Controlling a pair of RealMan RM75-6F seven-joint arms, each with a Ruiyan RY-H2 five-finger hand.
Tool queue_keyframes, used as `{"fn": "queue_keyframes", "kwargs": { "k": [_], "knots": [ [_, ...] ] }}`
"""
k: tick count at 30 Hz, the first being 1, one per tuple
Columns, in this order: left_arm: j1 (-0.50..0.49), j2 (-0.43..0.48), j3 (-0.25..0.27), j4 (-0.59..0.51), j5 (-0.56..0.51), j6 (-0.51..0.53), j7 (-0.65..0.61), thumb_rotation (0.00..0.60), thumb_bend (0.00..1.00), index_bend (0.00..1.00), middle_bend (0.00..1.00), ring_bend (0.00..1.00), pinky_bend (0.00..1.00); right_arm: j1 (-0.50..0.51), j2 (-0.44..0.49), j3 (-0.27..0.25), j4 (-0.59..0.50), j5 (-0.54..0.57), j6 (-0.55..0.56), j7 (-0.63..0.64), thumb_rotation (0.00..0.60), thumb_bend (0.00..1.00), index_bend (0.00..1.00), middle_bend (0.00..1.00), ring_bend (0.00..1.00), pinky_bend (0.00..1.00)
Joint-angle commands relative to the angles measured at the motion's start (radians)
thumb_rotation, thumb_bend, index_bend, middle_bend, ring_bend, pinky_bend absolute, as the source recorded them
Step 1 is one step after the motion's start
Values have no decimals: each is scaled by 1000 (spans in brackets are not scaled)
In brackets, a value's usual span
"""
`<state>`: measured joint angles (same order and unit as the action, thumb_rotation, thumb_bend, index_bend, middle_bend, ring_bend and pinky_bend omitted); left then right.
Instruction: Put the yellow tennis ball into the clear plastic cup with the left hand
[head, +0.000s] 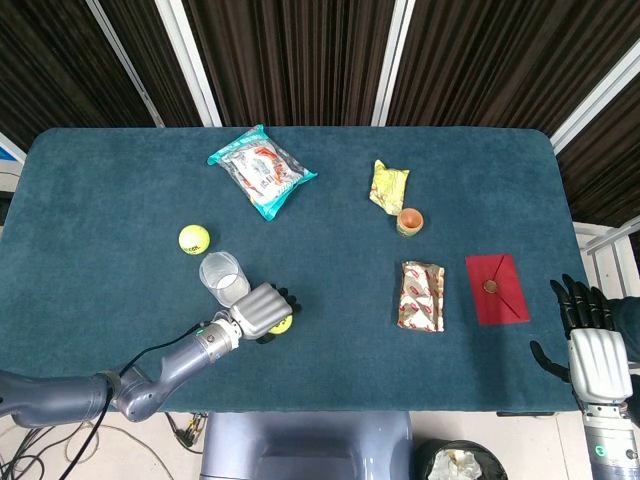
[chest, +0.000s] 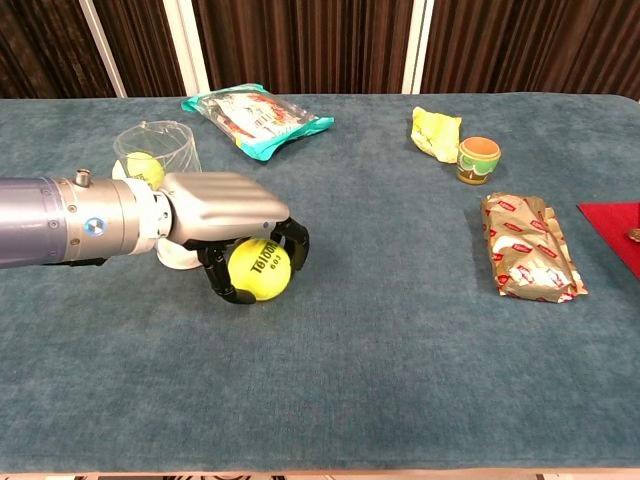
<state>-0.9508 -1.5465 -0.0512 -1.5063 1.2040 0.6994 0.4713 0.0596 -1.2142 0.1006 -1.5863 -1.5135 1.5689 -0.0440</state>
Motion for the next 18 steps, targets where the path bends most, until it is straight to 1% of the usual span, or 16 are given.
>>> {"fn": "queue_keyframes", "kwargs": {
  "k": [1, 5, 11, 16, 18],
  "knots": [
    [1, -3, 3, -3, -4, 10, 8, 600, 305, 426, 450, 353, 519, 0, 0, 0, -1, 0, 0, -1, 600, 337, 0, 17, 24, 0],
    [3, -10, 6, 0, -6, 28, 21, 600, 328, 452, 490, 379, 546, -2, 4, 0, -8, 2, 0, -6, 600, 337, 0, 17, 24, 0],
    [7, -9, 0, -4, -4, 56, 26, 600, 335, 459, 498, 383, 554, -7, 8, 4, -14, 9, 8, 2, 600, 337, 0, 17, 24, 0],
    [5, 19, -27, -53, 11, 95, 27, 600, 334, 459, 497, 384, 554, -7, 8, 4, -16, 11, 4, 1, 600, 337, 0, 16, 25, 0],
    [2, 36, -45, -84, 23, 117, 29, 600, 334, 459, 496, 383, 554, -7, 8, 3, -18, 10, 4, 0, 600, 337, 0, 16, 25, 0]
  ]
}}
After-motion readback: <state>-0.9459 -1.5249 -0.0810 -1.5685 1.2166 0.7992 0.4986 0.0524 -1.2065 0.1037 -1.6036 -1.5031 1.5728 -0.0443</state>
